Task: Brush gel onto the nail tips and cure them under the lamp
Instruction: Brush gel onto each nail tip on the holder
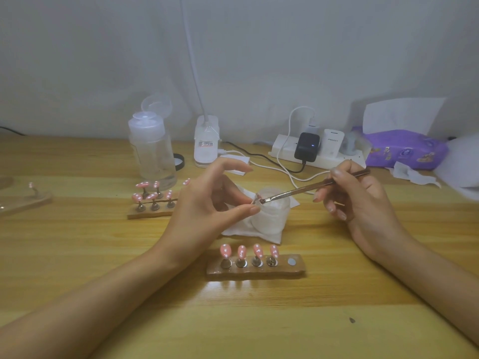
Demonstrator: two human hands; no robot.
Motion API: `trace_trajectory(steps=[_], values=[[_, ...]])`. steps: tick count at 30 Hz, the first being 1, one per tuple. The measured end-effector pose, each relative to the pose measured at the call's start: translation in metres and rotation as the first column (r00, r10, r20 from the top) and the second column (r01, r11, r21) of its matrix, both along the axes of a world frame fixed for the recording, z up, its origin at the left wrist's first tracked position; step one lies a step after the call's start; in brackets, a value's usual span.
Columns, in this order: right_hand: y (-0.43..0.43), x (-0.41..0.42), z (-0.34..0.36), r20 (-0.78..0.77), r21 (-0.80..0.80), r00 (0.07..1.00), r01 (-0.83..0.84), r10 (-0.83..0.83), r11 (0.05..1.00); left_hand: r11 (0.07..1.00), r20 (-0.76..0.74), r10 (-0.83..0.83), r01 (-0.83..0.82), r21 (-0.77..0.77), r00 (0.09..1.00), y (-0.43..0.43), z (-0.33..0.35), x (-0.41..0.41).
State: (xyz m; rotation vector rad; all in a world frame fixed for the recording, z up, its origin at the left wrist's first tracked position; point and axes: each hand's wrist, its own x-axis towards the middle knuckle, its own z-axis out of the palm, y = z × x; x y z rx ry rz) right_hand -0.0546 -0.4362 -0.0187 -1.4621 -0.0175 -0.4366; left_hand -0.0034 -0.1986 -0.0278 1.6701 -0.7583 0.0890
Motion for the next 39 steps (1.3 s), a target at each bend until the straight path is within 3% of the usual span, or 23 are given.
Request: trace_trajectory(steps=[39], values=[[-0.0008, -0.001, 0.0004, 0.065, 0.016, 0.998, -0.003, 0.002, 1.0, 0.998, 0.082, 0.038, -0.042, 0.048, 0.996, -0.0007, 0.0022, -0.0001]])
